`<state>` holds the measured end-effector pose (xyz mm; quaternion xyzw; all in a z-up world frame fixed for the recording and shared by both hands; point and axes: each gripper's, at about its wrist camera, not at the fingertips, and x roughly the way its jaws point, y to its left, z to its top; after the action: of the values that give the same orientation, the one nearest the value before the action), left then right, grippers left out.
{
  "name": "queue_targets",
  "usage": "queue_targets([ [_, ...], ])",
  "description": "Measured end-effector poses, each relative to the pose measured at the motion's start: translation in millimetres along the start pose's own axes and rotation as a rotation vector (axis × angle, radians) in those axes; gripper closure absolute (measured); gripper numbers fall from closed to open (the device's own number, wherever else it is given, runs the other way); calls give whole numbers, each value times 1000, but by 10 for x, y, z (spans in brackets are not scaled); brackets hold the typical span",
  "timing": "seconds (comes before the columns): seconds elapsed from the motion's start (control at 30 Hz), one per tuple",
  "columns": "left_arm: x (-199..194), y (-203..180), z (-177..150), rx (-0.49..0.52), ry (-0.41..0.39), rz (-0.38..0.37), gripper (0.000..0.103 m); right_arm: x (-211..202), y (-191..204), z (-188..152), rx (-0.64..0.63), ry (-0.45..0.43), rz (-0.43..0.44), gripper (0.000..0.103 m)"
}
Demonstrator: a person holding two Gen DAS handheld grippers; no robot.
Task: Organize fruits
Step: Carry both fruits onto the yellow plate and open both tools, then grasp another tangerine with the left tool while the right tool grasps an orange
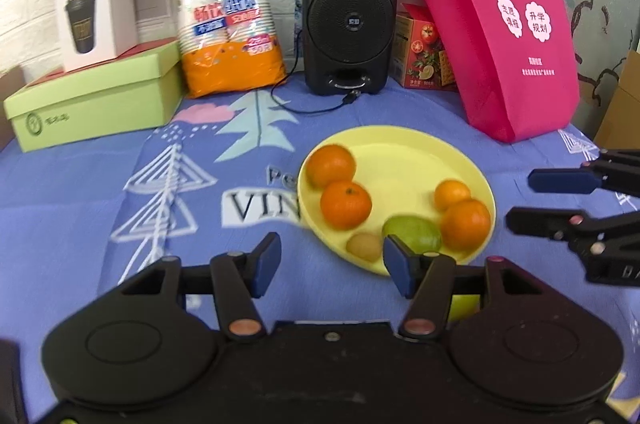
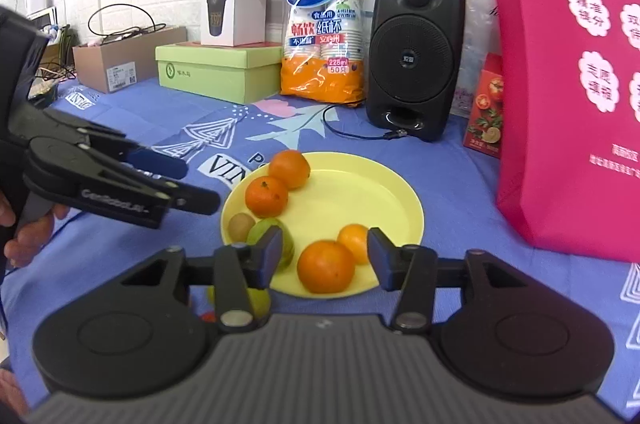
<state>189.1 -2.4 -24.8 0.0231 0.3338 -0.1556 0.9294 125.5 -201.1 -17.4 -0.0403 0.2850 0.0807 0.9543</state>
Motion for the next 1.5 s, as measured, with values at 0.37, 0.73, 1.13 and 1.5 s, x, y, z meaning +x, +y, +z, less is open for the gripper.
queue_targets([
  [0.37,-401,-69,-510,15,39,26,46,-475,141,-465,19,34,21,54],
  [0.73,-289,-235,-733,47,80,15,39,-314,372,-760,-28,136,20,52],
  [1.13,-241,-365,-760,140,36,0,37,-224,327,-778,-11,129,11,39],
  [1.5,-74,-392,-685,144,37,-69,51,-112,340,-721,-12,132,20,39],
])
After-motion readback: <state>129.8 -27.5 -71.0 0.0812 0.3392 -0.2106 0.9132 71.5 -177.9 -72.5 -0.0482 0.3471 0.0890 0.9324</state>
